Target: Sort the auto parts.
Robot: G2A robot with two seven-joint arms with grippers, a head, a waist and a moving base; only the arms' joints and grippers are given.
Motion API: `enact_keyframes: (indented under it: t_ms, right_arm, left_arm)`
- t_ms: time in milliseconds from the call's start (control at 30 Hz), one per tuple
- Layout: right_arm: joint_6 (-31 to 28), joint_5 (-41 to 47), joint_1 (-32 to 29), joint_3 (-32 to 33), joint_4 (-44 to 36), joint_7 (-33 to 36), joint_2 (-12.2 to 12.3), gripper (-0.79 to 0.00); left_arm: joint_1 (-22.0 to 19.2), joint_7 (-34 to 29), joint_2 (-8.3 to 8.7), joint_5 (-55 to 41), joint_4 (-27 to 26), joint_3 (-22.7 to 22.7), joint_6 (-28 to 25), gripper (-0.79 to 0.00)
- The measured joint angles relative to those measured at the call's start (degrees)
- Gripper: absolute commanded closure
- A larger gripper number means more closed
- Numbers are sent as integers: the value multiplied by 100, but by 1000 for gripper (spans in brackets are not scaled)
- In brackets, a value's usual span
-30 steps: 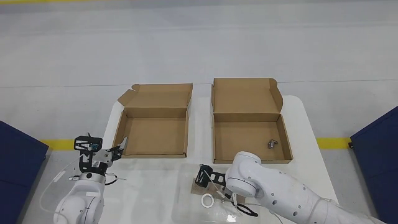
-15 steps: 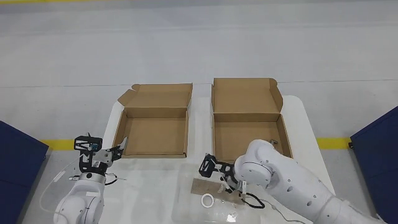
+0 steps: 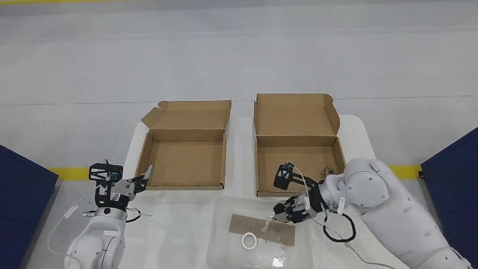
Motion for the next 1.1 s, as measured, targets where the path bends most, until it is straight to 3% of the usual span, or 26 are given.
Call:
enact_keyframes:
  t_ms: [533,733,1100]
  right_arm:
    - [-4,455,-90,56,163,-167,51,0]
    - [-253,2211,-263,405,567,-242,120,0]
    - [111,5250,-344,579,765,113,249,0]
  left_arm:
    - [0,0,0,0,0,0,0,-785]
    - [0,0,0,0,0,0,0,-785]
    - [0,0,0,0,0,0,0,-785]
